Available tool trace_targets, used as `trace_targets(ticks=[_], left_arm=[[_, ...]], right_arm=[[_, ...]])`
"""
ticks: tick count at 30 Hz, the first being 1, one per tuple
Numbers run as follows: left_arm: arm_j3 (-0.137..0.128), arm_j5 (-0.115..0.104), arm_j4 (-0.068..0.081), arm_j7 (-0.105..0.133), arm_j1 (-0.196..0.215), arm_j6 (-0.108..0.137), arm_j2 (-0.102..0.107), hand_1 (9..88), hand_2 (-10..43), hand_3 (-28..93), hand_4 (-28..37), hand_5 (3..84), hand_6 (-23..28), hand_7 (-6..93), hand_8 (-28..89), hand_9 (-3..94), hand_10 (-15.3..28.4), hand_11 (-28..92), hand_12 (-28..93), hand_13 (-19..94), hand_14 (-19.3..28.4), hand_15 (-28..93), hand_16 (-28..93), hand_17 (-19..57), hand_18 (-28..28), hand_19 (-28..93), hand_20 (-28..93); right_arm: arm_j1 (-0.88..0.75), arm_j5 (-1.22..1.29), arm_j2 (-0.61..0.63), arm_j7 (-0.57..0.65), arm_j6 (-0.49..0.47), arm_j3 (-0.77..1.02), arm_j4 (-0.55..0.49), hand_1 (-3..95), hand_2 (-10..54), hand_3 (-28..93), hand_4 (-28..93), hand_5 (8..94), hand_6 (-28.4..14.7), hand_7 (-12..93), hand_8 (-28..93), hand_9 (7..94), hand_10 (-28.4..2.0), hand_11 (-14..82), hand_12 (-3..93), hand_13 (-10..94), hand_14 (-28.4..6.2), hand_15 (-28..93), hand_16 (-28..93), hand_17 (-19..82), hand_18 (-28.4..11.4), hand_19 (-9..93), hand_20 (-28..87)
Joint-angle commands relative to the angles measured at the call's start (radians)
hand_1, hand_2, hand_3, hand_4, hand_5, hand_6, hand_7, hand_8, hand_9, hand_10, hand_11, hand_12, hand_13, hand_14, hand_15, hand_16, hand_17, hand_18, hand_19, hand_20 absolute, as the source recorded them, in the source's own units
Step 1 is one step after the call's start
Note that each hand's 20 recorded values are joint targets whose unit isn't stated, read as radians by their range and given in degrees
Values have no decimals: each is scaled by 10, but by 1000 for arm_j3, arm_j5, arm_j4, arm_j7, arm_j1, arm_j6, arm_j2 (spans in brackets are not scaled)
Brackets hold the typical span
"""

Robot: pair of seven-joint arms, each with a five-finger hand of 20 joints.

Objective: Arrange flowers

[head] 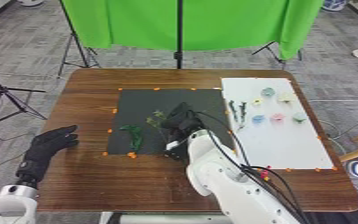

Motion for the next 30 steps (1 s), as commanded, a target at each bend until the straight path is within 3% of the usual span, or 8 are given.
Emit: trace_targets(ticks=[1,30], left_arm=[[1,5,1,-9,7,-13,-8,323,27,678,-182,482,51,141,-64,473,137,223,129,406,192,275,-6,98,147,226,267],[-3,6,1,-17,7,-23,-5,325,11,697,-195,493,50,140,-59,478,143,220,133,400,196,279,-9,96,146,223,262]], right_arm=[[-19,-4,-8,-10,3,0,9,568,-95,519,-87,822,-52,244,162,937,-129,298,217,937,-12,557,170,754,-52,850,342],[-33,2,-9,-27,-3,-5,15,492,-95,540,-102,814,-58,234,135,928,-135,299,221,937,-13,544,182,748,-54,841,369]])
